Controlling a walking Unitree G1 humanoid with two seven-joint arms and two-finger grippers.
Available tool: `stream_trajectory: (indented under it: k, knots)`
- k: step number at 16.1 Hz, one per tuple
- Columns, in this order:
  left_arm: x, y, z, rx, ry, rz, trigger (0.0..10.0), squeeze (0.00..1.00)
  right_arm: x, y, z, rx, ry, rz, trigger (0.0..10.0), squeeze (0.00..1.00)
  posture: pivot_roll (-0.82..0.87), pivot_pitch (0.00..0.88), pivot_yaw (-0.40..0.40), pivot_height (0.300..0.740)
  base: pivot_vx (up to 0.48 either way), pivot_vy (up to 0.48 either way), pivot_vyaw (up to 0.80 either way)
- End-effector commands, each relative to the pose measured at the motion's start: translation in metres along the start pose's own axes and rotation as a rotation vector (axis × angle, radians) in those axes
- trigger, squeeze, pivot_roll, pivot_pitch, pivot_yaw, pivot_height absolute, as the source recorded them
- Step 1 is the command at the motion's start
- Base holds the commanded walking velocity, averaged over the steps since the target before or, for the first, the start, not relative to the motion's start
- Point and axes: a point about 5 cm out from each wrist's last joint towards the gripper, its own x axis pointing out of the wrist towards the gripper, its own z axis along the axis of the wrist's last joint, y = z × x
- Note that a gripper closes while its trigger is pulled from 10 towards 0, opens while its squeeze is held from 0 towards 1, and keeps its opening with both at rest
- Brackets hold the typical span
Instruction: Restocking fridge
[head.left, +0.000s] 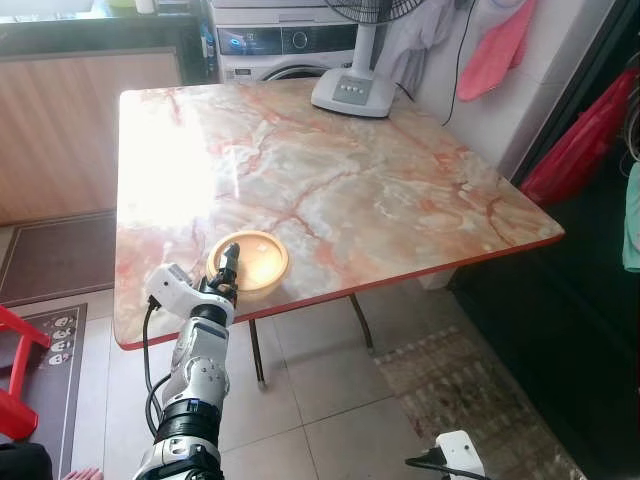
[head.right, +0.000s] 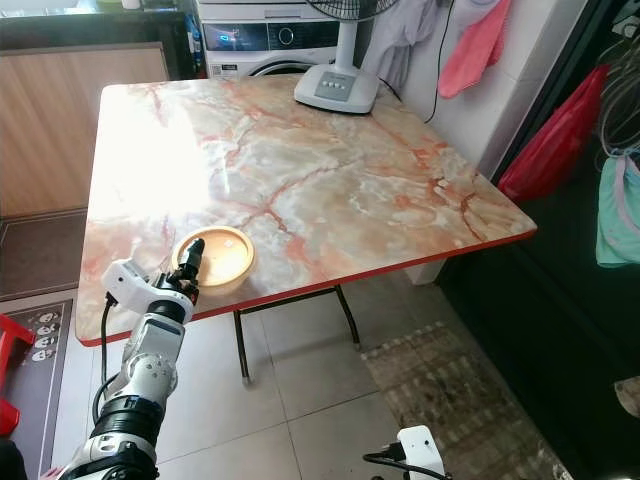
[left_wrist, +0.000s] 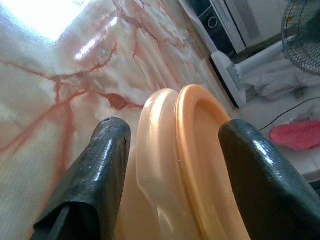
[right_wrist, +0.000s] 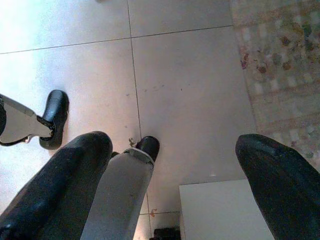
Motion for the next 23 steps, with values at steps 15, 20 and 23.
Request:
stream_trajectory:
  k: [15, 20, 23]
  knots:
    - [0.004, -0.009, -0.003, 0.077, 0.004, -0.023, 0.0, 0.00, -0.002, -0.004, -0.001, -0.031, 0.014, 0.001, 10.0, 0.00, 0.04, 0.007, -0.102, 0.740, 0.000, 0.000, 0.00]
    - [0.002, -0.020, 0.008, 0.102, -0.066, -0.085, 0.0, 0.00, -0.002, -0.005, -0.002, -0.034, 0.020, -0.004, 10.0, 0.00, 0.05, 0.008, -0.102, 0.740, 0.000, 0.000, 0.00]
    - [-0.001, -0.025, 0.019, 0.079, -0.109, -0.129, 0.0, 0.00, -0.002, -0.004, 0.000, -0.093, 0.026, 0.002, 10.0, 0.00, 0.07, 0.001, -0.104, 0.740, 0.000, 0.000, 0.00]
